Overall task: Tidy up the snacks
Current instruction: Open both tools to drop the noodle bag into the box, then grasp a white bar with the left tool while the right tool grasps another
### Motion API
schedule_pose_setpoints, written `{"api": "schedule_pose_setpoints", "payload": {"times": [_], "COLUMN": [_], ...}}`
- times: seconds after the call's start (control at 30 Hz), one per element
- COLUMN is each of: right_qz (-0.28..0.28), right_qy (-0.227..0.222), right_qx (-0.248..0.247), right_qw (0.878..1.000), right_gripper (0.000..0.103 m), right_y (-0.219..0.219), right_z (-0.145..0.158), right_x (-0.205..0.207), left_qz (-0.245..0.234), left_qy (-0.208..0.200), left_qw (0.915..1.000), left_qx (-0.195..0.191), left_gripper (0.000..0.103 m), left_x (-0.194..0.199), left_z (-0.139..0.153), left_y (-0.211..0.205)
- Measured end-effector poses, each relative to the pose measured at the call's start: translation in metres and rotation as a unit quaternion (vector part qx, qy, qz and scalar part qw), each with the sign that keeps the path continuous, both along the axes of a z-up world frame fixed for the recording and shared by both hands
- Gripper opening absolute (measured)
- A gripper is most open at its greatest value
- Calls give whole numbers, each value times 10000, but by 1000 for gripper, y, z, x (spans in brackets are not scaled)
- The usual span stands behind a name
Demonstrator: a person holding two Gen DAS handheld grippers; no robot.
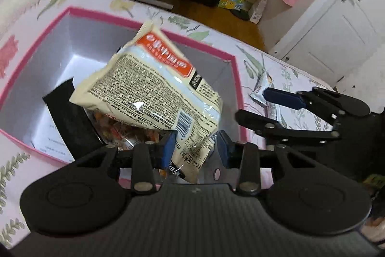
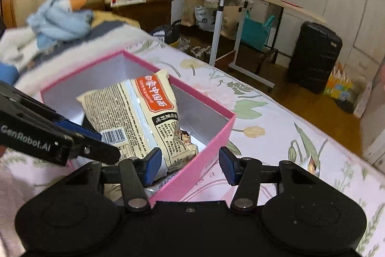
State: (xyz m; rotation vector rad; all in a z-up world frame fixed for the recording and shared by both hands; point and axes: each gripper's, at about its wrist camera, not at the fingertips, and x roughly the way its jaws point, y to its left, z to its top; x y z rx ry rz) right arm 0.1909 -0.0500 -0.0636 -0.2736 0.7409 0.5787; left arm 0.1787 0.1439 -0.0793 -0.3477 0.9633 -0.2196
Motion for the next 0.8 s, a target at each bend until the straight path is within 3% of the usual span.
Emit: {"api": "schedule_pose_setpoints", "payload": {"times": [0.2,0.47,0.67,0.8], "right_qz": [-402,-1217,-1352,-1313], "right_qy": [316,572,523,197], "right_qx": [540,885,929,1060], "right_qw": [9972,9870,9851,9855], "right_gripper": [58,59,59,60], "right_y": [-51,-112,-136,-148], "right_z": [28,44,13,-22], "right_x": [-3,20,20,12], "left_qz": [-194,-702,-1071,-1190], "left_qy": [-280,-717,-764,-773], "left_qw": [9994,9942,9902,9883], "left_qx": [14,381,461,559], "left_gripper": [41,41,49,57], "left_x": [0,9,34,58], "left_z": [28,53,55,50], "left_y": [-2,-53,-100,-128]}}
